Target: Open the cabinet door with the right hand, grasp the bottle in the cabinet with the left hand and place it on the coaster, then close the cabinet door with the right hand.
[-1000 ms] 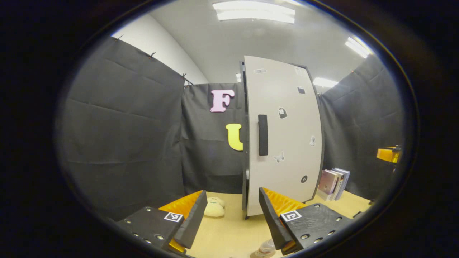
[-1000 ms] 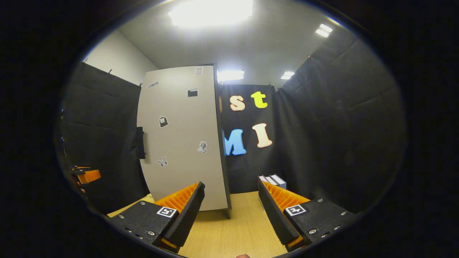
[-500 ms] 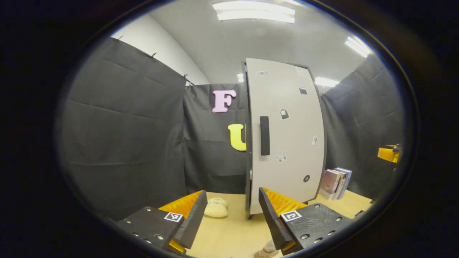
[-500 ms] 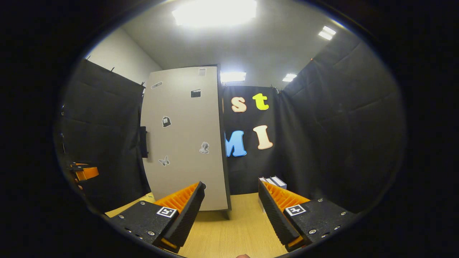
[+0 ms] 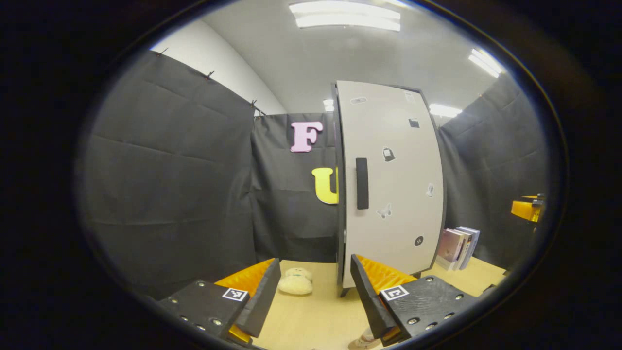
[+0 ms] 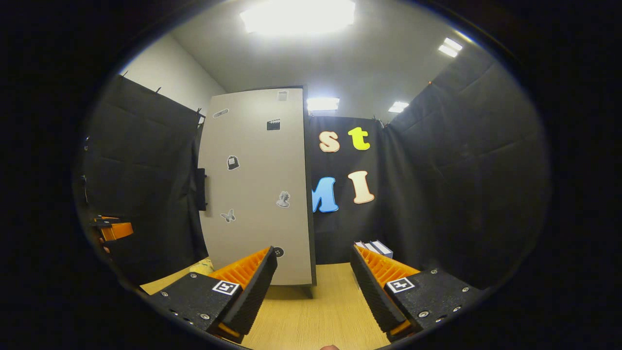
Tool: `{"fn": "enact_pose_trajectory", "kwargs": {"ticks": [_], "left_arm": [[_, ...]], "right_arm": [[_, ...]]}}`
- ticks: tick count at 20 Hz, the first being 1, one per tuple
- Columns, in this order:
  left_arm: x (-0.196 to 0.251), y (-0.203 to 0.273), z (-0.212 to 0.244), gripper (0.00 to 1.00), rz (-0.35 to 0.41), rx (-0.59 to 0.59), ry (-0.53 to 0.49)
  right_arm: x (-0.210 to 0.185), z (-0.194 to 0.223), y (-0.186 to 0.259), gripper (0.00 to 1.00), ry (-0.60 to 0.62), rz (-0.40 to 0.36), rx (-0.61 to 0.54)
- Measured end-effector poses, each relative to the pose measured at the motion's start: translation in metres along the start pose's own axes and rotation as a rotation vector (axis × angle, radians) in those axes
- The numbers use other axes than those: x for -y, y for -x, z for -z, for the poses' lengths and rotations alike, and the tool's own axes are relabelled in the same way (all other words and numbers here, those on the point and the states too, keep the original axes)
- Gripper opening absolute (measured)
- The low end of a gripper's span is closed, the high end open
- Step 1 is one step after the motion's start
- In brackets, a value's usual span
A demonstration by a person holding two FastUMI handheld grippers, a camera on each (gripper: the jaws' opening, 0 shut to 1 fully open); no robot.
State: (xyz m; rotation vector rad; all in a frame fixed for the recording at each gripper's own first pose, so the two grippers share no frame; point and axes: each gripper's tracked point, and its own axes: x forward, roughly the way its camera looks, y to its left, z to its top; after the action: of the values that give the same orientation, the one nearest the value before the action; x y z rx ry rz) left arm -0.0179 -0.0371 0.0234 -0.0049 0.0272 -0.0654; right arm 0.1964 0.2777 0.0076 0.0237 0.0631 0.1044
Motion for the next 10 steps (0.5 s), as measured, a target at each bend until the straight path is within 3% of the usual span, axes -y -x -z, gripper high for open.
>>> {"fn": "enact_pose_trajectory", "kwargs": {"ticks": [4,5,6,10], "left_arm": [[-0.0009,0.0000,0.0008,0.88,0.001,0.002,-0.001],[0.0001,0.0004,0.0010,0.83,0.000,0.002,-0.002],[0.0002,0.0003,-0.0001,0.87,0.002,0.003,-0.002],[-0.0005,0.0004,-0.0022,0.78,0.002,0.009,-0.001]], "right_arm": [[-0.0018,-0.0007,0.0005,0.94,0.006,-0.001,0.003],[-0.0017,-0.0009,0.0009,0.94,0.006,0.001,0.004],[-0.0019,-0.0010,0.0013,0.94,0.004,0.003,0.003],[-0.0022,-0.0029,0.0029,0.94,-0.002,0.010,0.010]]}}
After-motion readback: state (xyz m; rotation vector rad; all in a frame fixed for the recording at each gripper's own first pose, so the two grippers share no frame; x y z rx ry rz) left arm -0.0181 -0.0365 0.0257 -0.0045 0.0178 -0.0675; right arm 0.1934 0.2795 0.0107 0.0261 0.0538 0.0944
